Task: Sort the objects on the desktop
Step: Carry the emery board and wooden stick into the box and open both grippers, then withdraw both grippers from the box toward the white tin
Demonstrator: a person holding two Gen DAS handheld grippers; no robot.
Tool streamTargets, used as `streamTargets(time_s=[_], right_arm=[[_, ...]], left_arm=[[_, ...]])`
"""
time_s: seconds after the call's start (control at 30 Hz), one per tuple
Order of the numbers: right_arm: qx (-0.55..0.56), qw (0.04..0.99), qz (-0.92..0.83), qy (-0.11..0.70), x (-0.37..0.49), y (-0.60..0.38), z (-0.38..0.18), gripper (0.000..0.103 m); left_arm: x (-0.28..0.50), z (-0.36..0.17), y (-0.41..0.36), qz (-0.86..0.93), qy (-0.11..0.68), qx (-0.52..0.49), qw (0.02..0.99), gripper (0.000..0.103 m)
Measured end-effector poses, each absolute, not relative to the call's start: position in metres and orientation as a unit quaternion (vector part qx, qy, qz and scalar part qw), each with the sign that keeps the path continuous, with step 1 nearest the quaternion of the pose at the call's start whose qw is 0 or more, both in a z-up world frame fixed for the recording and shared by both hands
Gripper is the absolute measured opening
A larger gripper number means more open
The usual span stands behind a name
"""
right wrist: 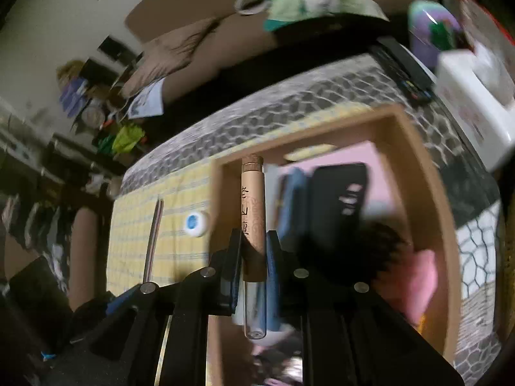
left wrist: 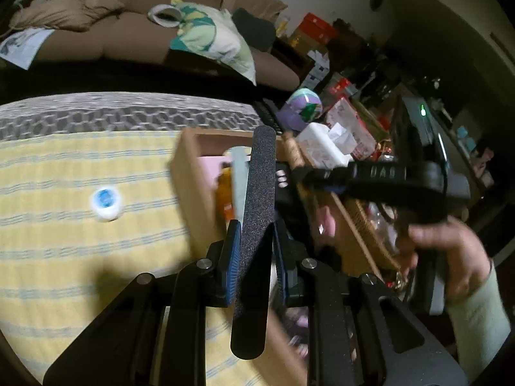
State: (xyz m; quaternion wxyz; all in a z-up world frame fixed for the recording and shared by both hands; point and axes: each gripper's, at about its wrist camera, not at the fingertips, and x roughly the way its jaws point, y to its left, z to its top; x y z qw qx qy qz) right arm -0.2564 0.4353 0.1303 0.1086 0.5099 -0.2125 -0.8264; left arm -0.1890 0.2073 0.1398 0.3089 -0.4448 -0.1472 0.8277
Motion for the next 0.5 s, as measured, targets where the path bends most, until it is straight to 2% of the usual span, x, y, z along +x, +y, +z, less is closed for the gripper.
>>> streamTargets(time_s=[0.17,0.37,0.4,0.47,0.5], right_arm=[[0.518,0.101,-0.821,-0.22,-0.259,0.457,0.112,0.014],[0.511,0.109,-0.81,-0.267,-0.267,0.469,0.091,0.015],[0.513,0.109,-0.806,-0.274,-0.268,0.47,0.087,0.018],[0.513,0.11,-0.804,-0.28,-0.267,0.471,0.085,0.018],[0.508,0.11,-0.806,-0.284,-0.265,0.473,0.085,0.018]], left_arm=[[-0.212,0.129,0.259,0.826,-0.129,-0.459,0.302,0.019],[-0.228,0.105,0.273,0.83,-0.121,-0.477,0.264,0.019],[-0.227,0.104,0.272,0.831,-0.118,-0.478,0.258,0.019],[-0.229,0.101,0.268,0.832,-0.118,-0.482,0.248,0.029],[-0.228,0.101,0.267,0.832,-0.118,-0.482,0.247,0.041]])
